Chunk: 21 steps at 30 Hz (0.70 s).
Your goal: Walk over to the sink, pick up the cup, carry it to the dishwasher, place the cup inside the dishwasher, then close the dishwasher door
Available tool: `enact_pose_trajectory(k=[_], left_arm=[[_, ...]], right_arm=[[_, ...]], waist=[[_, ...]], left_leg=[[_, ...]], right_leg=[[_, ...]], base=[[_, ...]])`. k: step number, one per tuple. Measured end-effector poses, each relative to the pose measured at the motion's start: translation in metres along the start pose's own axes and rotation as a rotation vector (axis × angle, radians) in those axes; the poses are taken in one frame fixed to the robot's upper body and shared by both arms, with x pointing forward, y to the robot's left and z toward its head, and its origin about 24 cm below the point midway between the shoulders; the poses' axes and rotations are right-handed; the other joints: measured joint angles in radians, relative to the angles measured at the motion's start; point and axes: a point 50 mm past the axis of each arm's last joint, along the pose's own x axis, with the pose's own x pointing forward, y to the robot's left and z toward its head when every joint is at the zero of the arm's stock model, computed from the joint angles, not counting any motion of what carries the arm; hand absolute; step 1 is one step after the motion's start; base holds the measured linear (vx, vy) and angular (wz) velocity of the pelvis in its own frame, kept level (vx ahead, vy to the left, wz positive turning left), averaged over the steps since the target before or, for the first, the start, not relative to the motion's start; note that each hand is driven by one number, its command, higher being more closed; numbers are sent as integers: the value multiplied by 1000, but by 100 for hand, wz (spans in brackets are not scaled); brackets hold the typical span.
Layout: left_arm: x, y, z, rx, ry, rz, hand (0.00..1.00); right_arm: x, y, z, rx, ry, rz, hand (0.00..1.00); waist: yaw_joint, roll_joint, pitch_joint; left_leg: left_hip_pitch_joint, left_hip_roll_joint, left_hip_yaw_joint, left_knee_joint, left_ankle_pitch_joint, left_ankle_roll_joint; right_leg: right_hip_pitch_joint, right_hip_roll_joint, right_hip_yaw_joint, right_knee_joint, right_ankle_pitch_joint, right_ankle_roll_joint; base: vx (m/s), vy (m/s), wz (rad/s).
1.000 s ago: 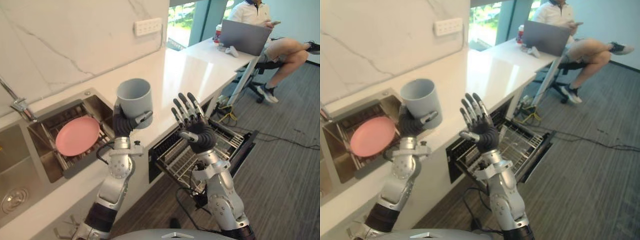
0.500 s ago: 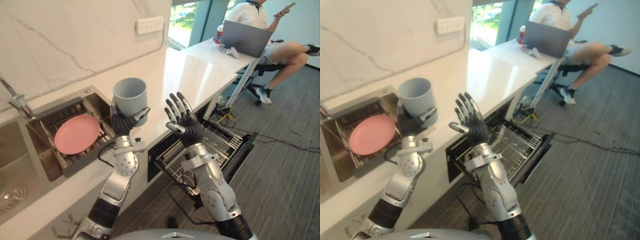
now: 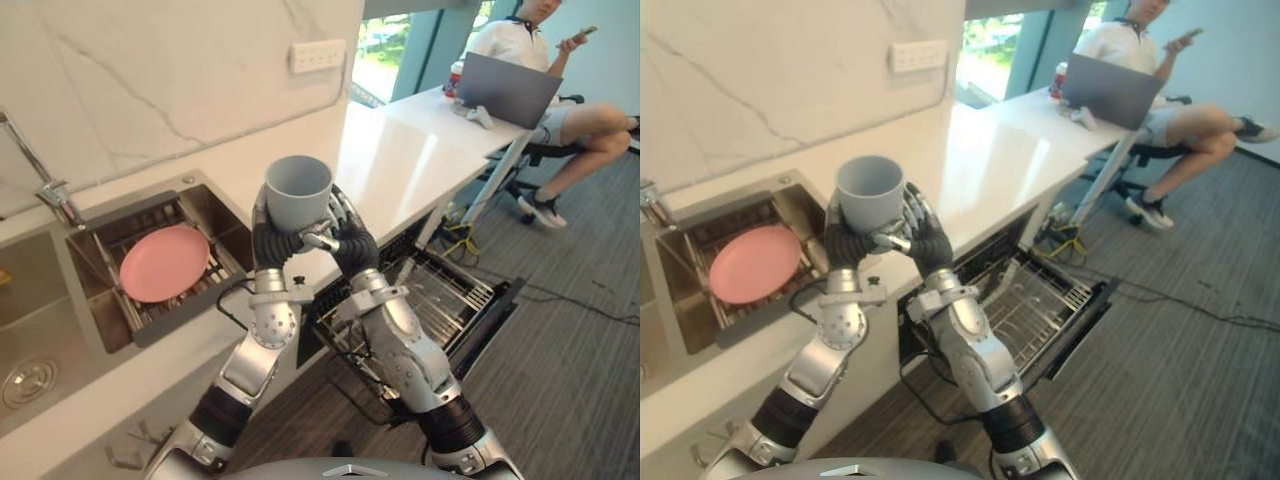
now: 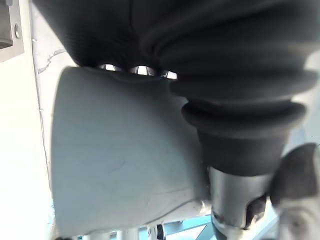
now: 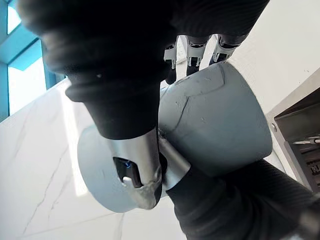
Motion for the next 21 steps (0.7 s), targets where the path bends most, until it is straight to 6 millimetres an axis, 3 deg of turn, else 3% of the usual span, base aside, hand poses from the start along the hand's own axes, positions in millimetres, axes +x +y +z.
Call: enact_pose_trajectory(k=[21], left_arm=[[-1, -3, -18, 169, -20, 37, 100]], right_arm=[[12, -2, -7, -130, 46, -55, 0]], waist=[[8, -16, -13]], left_leg=[[-1, 1, -19, -9, 19, -5]], right_leg=[[4, -1, -25, 0, -4, -12]], base=[[-17, -4, 3]])
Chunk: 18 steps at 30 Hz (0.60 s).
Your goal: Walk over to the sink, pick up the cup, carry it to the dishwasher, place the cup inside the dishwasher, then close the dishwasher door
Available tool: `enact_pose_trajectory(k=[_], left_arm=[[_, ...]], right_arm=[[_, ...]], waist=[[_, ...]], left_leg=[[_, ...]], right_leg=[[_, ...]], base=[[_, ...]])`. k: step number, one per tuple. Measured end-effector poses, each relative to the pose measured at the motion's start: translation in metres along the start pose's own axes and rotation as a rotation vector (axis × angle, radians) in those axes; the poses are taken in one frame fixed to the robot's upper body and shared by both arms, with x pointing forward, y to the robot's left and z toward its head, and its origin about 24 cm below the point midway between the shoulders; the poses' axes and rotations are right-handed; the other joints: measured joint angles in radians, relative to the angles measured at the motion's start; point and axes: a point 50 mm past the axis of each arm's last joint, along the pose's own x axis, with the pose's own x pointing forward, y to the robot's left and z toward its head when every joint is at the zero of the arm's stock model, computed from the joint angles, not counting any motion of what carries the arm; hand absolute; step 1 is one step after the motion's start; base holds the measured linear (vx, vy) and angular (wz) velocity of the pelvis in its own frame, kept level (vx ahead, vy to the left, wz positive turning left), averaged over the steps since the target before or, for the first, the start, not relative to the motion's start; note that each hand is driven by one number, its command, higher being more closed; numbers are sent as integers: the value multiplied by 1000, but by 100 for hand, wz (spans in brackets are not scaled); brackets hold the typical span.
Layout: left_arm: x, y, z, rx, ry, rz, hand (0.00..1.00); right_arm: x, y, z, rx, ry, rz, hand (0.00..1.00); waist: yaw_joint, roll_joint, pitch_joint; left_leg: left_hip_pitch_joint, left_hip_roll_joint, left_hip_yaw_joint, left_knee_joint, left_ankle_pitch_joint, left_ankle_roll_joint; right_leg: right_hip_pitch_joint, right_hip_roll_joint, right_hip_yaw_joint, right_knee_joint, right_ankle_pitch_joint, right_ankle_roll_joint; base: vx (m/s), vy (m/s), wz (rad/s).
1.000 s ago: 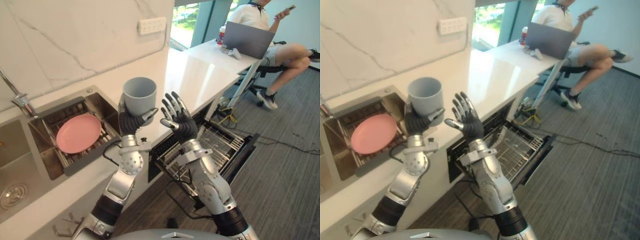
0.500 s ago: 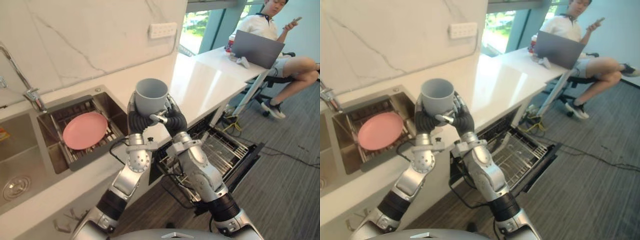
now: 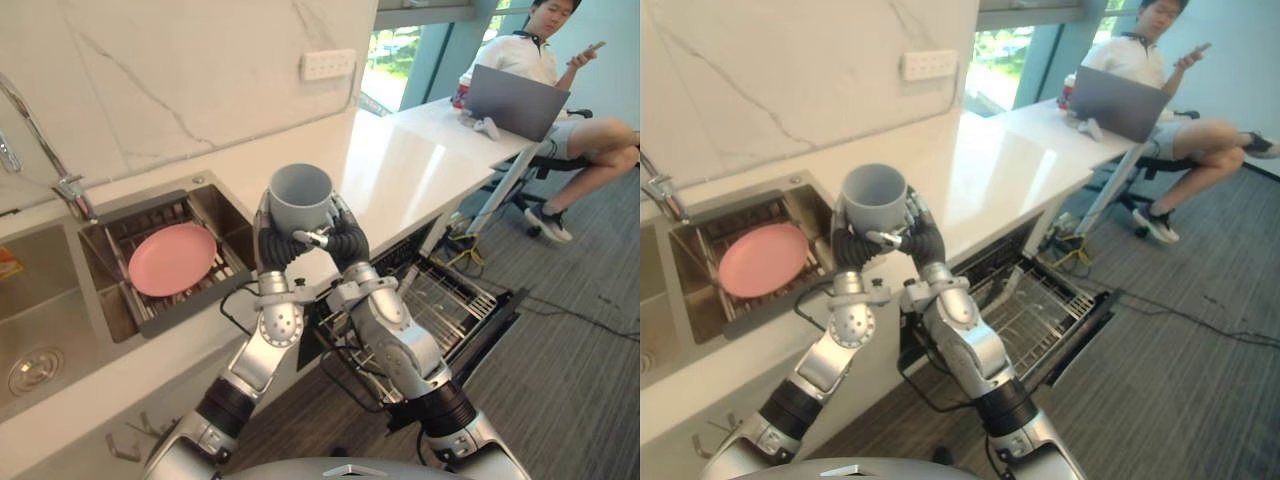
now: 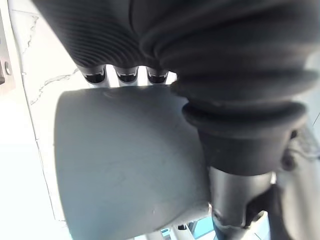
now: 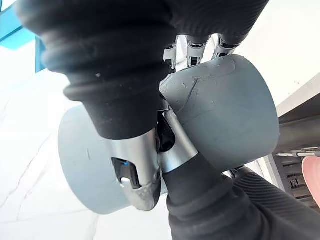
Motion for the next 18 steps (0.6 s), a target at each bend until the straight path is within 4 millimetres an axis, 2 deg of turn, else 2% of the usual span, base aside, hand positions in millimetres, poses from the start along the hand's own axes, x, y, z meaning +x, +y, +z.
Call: enact_pose_trajectory(k=[5, 18], left_arm=[[-1, 0, -3, 18, 2, 0, 100], [-2, 6, -7, 43, 10, 38, 100]], right_arm=[[2, 0, 4, -129, -37, -20, 0], [11, 4, 8, -229, -4, 48, 0]], waist=[[0, -13, -11], [1, -14, -12]], left_leg=[[0, 0, 1, -1, 0, 0], [-3, -1, 3, 1, 0, 0]], right_leg=[[-1, 0, 2, 0, 4, 6], [-5, 1, 5, 0, 4, 0]], base=[[0, 0, 0], [0, 0, 0]])
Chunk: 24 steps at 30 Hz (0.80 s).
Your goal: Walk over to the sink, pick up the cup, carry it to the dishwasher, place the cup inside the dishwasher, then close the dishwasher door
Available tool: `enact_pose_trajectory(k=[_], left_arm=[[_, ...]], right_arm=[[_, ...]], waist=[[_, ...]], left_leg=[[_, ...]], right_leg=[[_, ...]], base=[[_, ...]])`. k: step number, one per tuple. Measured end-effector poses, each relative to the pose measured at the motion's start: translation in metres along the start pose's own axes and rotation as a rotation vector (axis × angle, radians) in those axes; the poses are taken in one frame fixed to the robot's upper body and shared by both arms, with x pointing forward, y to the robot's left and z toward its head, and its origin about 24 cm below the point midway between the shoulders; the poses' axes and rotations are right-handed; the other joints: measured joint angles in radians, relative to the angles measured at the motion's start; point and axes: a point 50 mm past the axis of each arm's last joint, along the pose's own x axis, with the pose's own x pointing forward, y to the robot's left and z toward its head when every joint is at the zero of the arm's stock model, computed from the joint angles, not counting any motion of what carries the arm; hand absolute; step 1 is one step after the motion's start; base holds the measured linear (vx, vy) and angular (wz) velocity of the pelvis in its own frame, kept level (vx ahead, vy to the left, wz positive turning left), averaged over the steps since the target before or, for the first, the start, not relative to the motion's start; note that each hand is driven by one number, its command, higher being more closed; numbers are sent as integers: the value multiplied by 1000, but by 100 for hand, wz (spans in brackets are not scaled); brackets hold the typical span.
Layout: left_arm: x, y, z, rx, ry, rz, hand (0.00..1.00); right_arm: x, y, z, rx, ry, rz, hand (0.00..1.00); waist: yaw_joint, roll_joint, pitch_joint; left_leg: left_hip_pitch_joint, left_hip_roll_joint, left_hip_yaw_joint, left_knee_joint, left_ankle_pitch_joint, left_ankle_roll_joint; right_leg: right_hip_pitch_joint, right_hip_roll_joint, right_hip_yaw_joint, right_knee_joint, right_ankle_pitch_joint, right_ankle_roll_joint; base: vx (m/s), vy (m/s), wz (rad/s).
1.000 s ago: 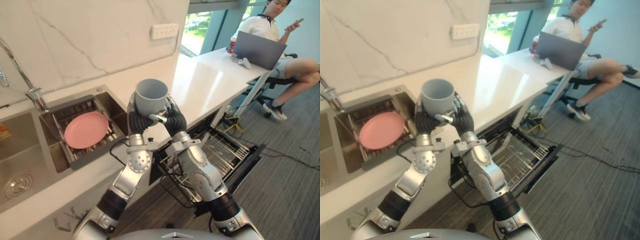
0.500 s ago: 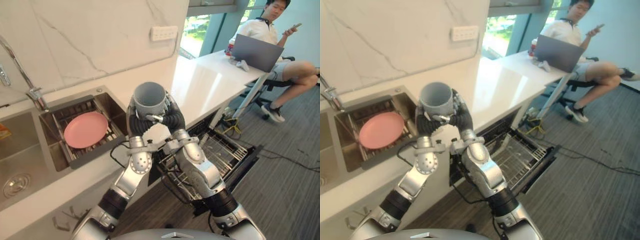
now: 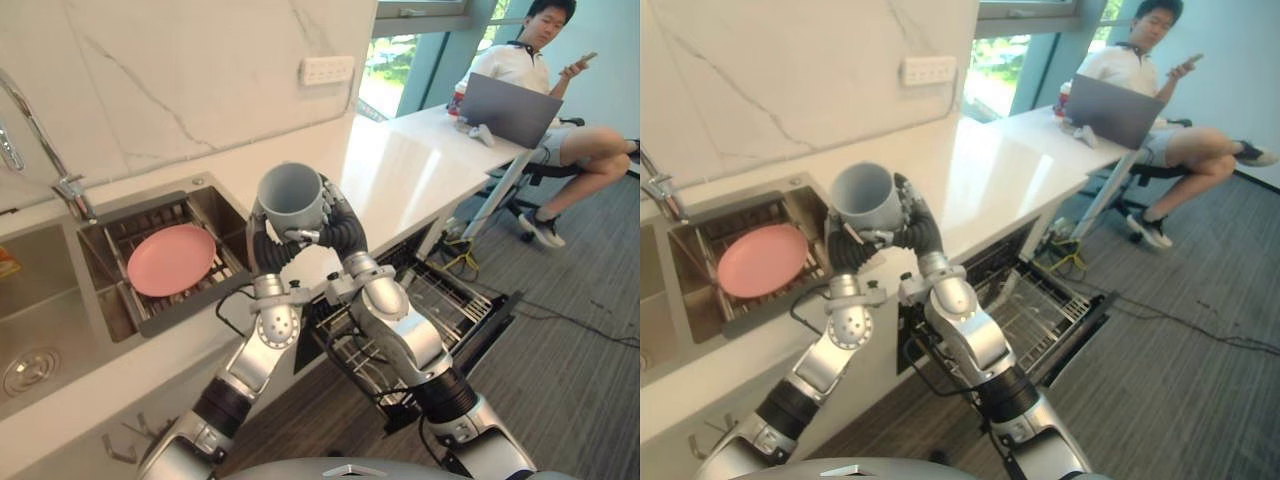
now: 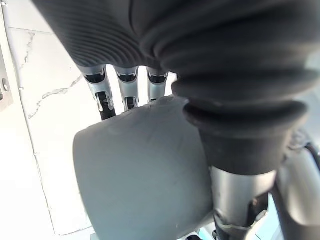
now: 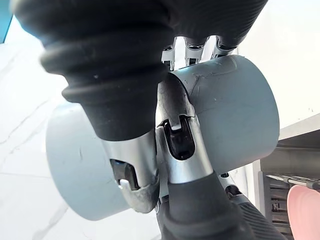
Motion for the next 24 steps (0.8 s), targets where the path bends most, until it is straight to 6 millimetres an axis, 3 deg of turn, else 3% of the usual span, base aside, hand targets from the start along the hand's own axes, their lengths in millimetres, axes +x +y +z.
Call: enact_pose_trajectory(k=[8, 9, 24], left_arm=[[-4, 2, -8, 32, 29, -7, 100], [-3, 1, -8, 31, 29, -7, 100], [-1, 7, -11, 51, 23, -4, 100]], right_arm=[[6, 2, -9, -38, 98, 85, 0], [7, 3, -9, -38, 103, 95, 100], [12, 7, -14, -61, 103, 120, 100]], waist=[[1, 0, 0], [1, 1, 0], [6, 4, 3]], left_leg=[[0, 0, 0, 0, 0, 0], [0, 0, -1, 0, 0, 0], [-16, 7, -30, 3, 6, -4]], right_leg=[[0, 0, 0, 0, 1, 1], [0, 0, 0, 0, 0, 0], [1, -5, -32, -1, -2, -5]], base=[[0, 0, 0], [0, 0, 0], [-2, -2, 5]])
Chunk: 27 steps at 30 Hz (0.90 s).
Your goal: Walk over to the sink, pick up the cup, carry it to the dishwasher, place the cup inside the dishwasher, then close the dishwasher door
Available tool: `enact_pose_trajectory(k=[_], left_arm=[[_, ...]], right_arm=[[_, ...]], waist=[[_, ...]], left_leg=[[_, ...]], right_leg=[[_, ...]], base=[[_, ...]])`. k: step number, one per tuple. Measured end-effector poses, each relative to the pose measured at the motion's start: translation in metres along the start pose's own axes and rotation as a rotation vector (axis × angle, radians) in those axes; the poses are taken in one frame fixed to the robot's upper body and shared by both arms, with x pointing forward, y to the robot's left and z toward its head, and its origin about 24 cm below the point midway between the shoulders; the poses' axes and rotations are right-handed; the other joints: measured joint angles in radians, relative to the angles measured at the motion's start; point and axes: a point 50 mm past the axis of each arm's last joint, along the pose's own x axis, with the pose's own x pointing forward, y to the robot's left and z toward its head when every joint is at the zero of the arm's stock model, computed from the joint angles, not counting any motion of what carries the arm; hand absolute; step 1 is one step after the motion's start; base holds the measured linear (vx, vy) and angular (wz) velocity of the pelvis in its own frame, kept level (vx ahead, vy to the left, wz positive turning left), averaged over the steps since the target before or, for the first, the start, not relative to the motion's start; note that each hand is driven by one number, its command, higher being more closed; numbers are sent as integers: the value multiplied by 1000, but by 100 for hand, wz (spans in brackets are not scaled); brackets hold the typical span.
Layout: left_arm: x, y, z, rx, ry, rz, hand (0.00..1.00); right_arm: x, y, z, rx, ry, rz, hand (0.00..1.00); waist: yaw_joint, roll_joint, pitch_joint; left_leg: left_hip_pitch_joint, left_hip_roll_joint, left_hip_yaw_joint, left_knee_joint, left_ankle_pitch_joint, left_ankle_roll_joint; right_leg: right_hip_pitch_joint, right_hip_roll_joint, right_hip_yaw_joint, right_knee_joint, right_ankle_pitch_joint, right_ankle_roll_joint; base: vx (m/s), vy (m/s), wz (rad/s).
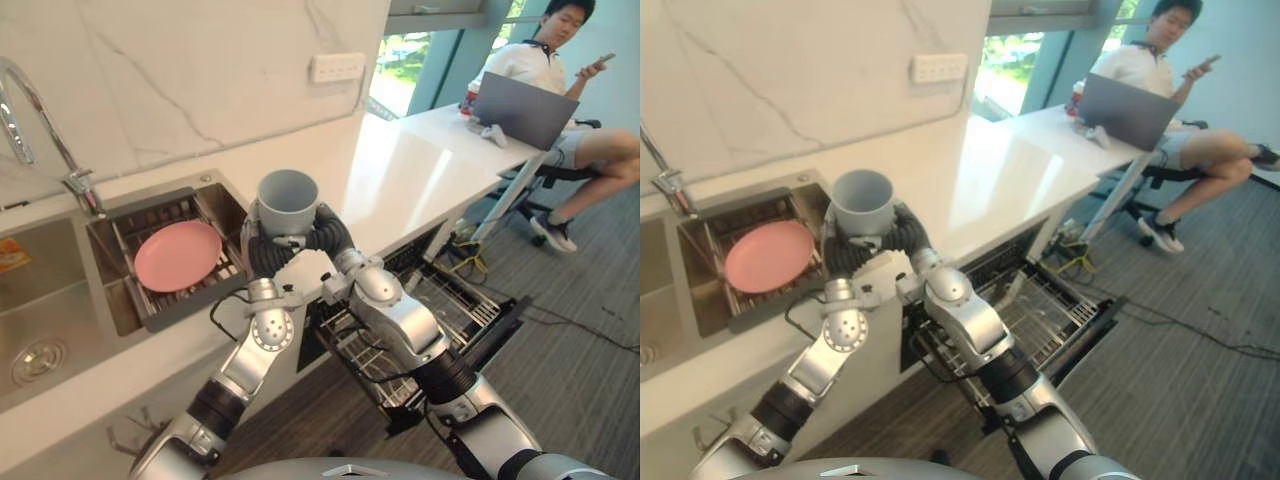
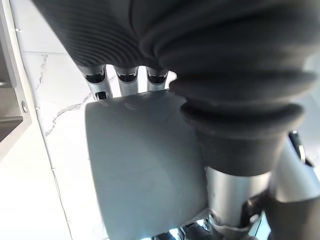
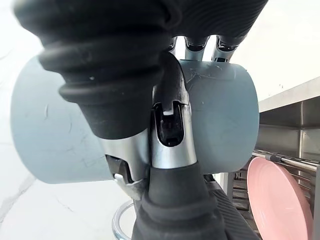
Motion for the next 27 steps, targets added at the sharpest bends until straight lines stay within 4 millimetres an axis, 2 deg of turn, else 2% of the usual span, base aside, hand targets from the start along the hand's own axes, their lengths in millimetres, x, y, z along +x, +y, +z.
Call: enact_pose_trajectory(k=[4, 5, 9, 15, 21, 23, 27], left_arm=[[3, 0, 4, -10, -25, 7, 100], [4, -1, 6, -17, -38, 10, 0], [5, -6, 14, -54, -86, -10, 0], [0, -11, 18, -94, -119, -42, 0], [2, -10, 20, -96, -127, -18, 0], [10, 5, 23, -107, -131, 81, 0], [17, 28, 22, -113, -125, 209, 0]], right_arm=[[0, 3, 2, 33, -62, -37, 100], [0, 3, 4, 54, -81, -44, 100], [1, 5, 12, 218, -177, -87, 100], [-1, 3, 19, 350, -276, -156, 100], [-11, -8, 26, 538, -402, -268, 100], [-23, -21, 33, 612, -488, -330, 100], [-41, -47, 44, 640, -640, -457, 100]], waist=[[0, 2, 1], [1, 3, 2], [-1, 6, 5], [-2, 11, 9], [-5, 16, 12], [-6, 20, 15], [-6, 27, 20]], left_leg=[[0, 3, -1, -3, 3, -3], [0, 3, -2, -5, 5, -3], [1, 5, -7, -17, 17, -7], [2, 8, -8, -18, 21, -10], [8, 7, 6, -17, 21, -11], [10, 8, 7, -17, 20, -11], [18, 10, 12, -17, 19, -13]], right_leg=[[0, 1, -2, 0, 2, -1], [0, 1, -2, 0, 2, -2], [-2, 3, -8, 0, 3, -4], [-1, 7, -9, 0, 8, -6], [-2, 14, 3, 0, 7, -11], [0, 16, 4, 0, 7, -11], [6, 18, 6, 0, 6, -11]], base=[[0, 0, 0], [0, 0, 0], [-22, -8, 3], [-28, -7, 0], [-27, -4, -6], [0, 0, 0], [-14, 1, -2]])
